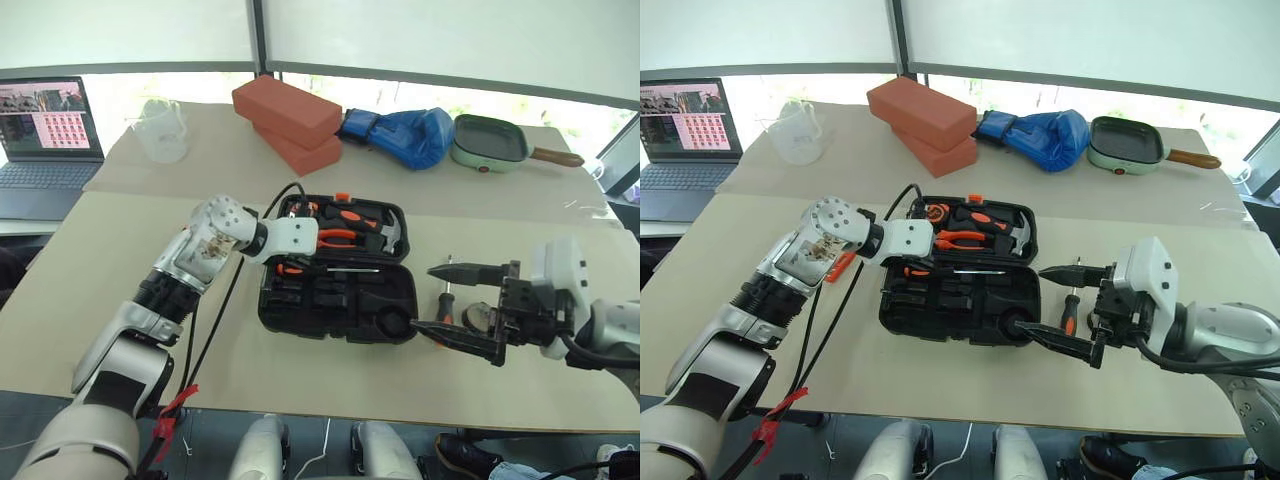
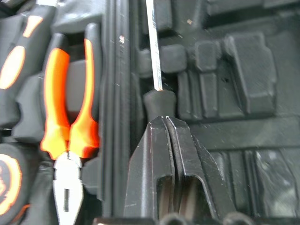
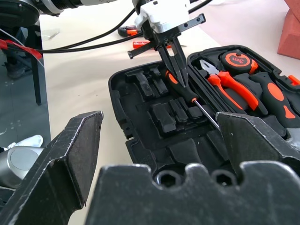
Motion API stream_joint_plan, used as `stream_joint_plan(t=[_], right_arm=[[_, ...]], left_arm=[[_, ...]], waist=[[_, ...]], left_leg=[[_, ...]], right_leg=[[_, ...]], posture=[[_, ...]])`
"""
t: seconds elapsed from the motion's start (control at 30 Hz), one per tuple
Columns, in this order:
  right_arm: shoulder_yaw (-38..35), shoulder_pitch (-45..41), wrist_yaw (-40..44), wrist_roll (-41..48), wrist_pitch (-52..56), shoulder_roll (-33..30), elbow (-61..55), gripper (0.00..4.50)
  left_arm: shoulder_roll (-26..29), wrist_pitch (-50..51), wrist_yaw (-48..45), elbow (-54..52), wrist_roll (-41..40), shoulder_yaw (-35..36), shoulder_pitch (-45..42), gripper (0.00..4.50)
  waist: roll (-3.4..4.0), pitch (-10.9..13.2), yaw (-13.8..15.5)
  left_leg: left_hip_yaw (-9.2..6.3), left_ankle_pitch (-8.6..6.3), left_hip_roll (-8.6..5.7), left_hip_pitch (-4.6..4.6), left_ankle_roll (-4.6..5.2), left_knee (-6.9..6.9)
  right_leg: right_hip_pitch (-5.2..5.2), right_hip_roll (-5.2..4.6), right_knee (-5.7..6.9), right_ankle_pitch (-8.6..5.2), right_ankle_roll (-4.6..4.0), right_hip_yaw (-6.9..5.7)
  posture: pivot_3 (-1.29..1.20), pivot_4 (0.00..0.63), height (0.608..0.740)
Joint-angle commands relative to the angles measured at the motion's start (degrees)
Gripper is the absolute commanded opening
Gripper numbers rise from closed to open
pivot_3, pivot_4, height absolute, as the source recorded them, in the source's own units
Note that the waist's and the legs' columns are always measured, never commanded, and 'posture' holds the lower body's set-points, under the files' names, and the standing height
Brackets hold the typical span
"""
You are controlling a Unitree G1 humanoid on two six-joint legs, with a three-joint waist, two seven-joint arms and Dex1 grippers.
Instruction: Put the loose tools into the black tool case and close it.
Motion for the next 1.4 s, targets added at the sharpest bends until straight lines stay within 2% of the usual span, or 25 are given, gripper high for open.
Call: stream_joint_plan(t=[0.03, 0.3, 0.5, 0.63, 0.7, 0.8, 0.87, 0.9, 1.0, 1.17, 1.27, 1.4], right_arm=[[-2.0, 0.4, -0.7, 0.7, -0.6, 0.2, -1.8, 4.50], [-1.6, 0.1, -1.4, 0.7, -0.6, 0.2, -1.8, 4.50], [-1.7, 0.4, -1.7, 0.7, -0.7, 0.1, -2.0, 4.50], [-1.9, 1.8, -2.1, -1.1, -1.0, 0.0, -2.2, 4.50], [-2.4, 4.5, -4.3, -3.8, -0.7, 0.8, -2.0, 4.50], [-2.4, 10.0, -11.8, -8.2, 0.0, 5.7, -2.2, 4.50], [-4.8, 15.9, -16.5, -9.4, 0.9, 10.5, -3.1, 4.50], [-5.9, 18.1, -17.9, -9.5, 1.1, 12.3, -3.5, 4.50], [-12.0, 29.9, -20.2, -8.4, 0.0, 20.1, -7.0, 4.50], [-16.9, 41.7, -21.7, -6.8, -0.9, 26.9, -12.0, 4.50], [-15.2, 45.1, -23.6, -6.4, -0.8, 30.0, -14.7, 4.50], [-5.9, 38.0, -27.6, -11.7, 1.0, 29.0, -11.7, 4.50]], left_arm=[[-0.7, -2.6, 1.0, 1.6, 2.5, -0.9, -1.2, 0.09], [-4.2, -9.9, 4.9, 10.2, 8.3, -3.4, -2.7, 0.09], [-4.8, -12.8, 4.7, 13.4, 9.5, -3.5, -3.3, 0.09], [-4.2, -10.1, 2.7, 11.7, 6.3, -0.9, -2.9, 0.09], [-4.0, -0.9, 0.0, 7.2, -1.1, 4.8, -2.5, 0.09], [-2.1, 14.0, -3.8, -2.7, -16.1, 16.0, -0.6, 0.78], [2.0, 21.5, -7.6, -10.1, -22.5, 19.6, 2.4, 1.54], [3.9, 24.2, -9.4, -13.7, -25.3, 20.8, 4.1, 1.81], [10.5, 41.5, -13.4, -26.3, -40.6, 25.9, 9.3, 2.93], [14.3, 48.6, -10.3, -35.0, -47.7, 28.3, 13.6, 4.44], [14.6, 49.0, -8.7, -37.1, -49.7, 28.6, 15.4, 4.44], [13.7, 44.5, -7.6, -38.4, -48.5, 27.1, 16.2, 4.44]], waist=[[0.00, 0.0, 0.0], [0.07, -0.1, 0.7], [0.09, -0.1, 1.1], [0.08, -0.1, 1.0], [0.08, -0.1, 0.7], [0.05, -0.1, 0.0], [0.05, -0.1, -0.2], [0.08, -0.1, -0.3], [0.36, -0.3, -0.4], [0.41, -0.3, -0.1], [0.40, -0.3, -0.2], [0.34, -0.3, -0.9]], left_leg=[[0.00, 0.00, 0.00, 0.00, 0.00, 0.00], [-0.03, 0.00, -0.02, 0.11, 0.02, 0.11], [-0.05, 0.01, -0.03, 0.23, 0.07, 0.20], [-0.05, -0.01, 0.02, 0.54, 0.10, 0.16], [-0.05, -0.02, 0.05, 0.53, 0.10, 0.16], [-0.08, -0.02, 0.13, 0.33, 0.10, 0.11], [-0.06, 0.00, 0.11, -0.18, 0.08, 0.19], [-0.09, 0.00, 0.12, -0.25, 0.08, 0.20], [-0.10, 0.00, 0.12, -0.08, 0.07, -0.01], [-0.09, 0.00, 0.10, 0.12, 0.06, 0.01], [-0.06, 0.03, 0.16, 0.33, 0.03, 0.02], [0.01, 0.01, 0.22, 0.77, 0.02, -0.13]], right_leg=[[0.00, 0.00, 0.00, 0.00, 0.00, 0.00], [0.21, -0.04, 0.00, 0.03, 0.06, -0.01], [0.44, -0.04, -0.03, 0.07, 0.12, -0.01], [0.77, -0.04, -0.11, 0.07, 0.12, -0.02], [0.77, -0.04, -0.11, 0.07, 0.12, -0.03], [0.52, 0.02, -0.06, 0.04, 0.07, -0.05], [-0.13, -0.01, 0.20, 0.05, 0.07, 0.00], [-0.21, 0.01, 0.22, 0.04, 0.06, -0.01], [-0.12, -0.01, 0.25, -0.07, 0.01, 0.00], [0.13, -0.11, 0.19, -0.19, 0.08, 0.00], [0.31, -0.05, 0.14, -0.39, 0.38, 0.04], [0.64, -0.03, 0.10, -0.53, 0.14, 0.10]], posture=[[0.00, 0.150, 0.738], [0.00, 0.150, 0.738], [0.00, 0.150, 0.738], [0.00, 0.150, 0.738], [0.00, 0.150, 0.738], [0.00, 0.150, 0.738], [0.00, 0.150, 0.738], [0.00, 0.150, 0.738], [0.00, 0.150, 0.738], [0.00, 0.150, 0.738], [0.00, 0.150, 0.738], [0.00, 0.150, 0.738]])
